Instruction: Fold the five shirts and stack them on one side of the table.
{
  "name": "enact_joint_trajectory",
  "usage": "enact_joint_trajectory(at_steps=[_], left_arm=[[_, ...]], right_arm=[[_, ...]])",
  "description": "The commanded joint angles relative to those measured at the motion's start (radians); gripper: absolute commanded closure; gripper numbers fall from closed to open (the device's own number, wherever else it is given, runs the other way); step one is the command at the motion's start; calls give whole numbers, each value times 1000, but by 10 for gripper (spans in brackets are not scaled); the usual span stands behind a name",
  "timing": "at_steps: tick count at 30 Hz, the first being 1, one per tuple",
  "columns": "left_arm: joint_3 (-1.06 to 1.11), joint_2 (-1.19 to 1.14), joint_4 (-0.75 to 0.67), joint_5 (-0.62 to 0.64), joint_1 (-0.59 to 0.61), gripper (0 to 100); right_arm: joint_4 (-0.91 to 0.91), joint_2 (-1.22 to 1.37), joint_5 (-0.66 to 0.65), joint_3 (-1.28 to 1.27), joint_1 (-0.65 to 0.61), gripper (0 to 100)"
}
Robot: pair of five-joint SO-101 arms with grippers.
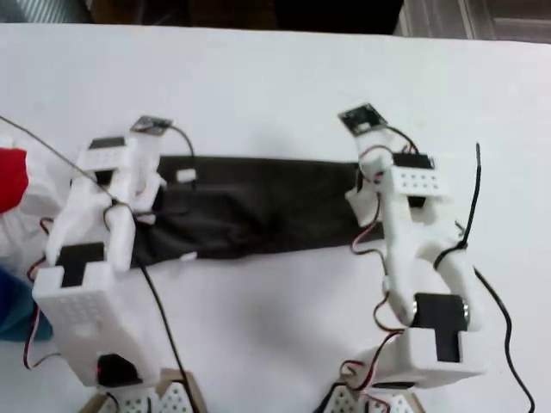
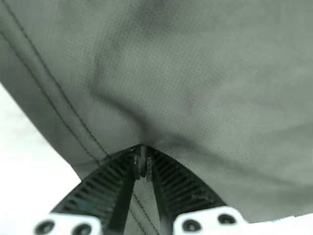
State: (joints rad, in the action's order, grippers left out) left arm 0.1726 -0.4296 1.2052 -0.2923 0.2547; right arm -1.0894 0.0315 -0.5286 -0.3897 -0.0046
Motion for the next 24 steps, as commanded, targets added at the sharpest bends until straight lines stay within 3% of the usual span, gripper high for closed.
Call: enact_joint_trajectory(at_steps=[1, 8, 16, 24], left_arm=[[-30, -12, 0, -8, -8, 976], [-30, -12, 0, -8, -8, 976], [-28, -12, 0, -8, -6, 976], [-28, -5, 2, 0, -5, 976]], right_arm=[[-10, -38, -18, -11, 15, 978], [-2, -39, -23, -114, 15, 978], [12, -54, -17, -37, 15, 978], [-104, -395, -15, 68, 48, 978]])
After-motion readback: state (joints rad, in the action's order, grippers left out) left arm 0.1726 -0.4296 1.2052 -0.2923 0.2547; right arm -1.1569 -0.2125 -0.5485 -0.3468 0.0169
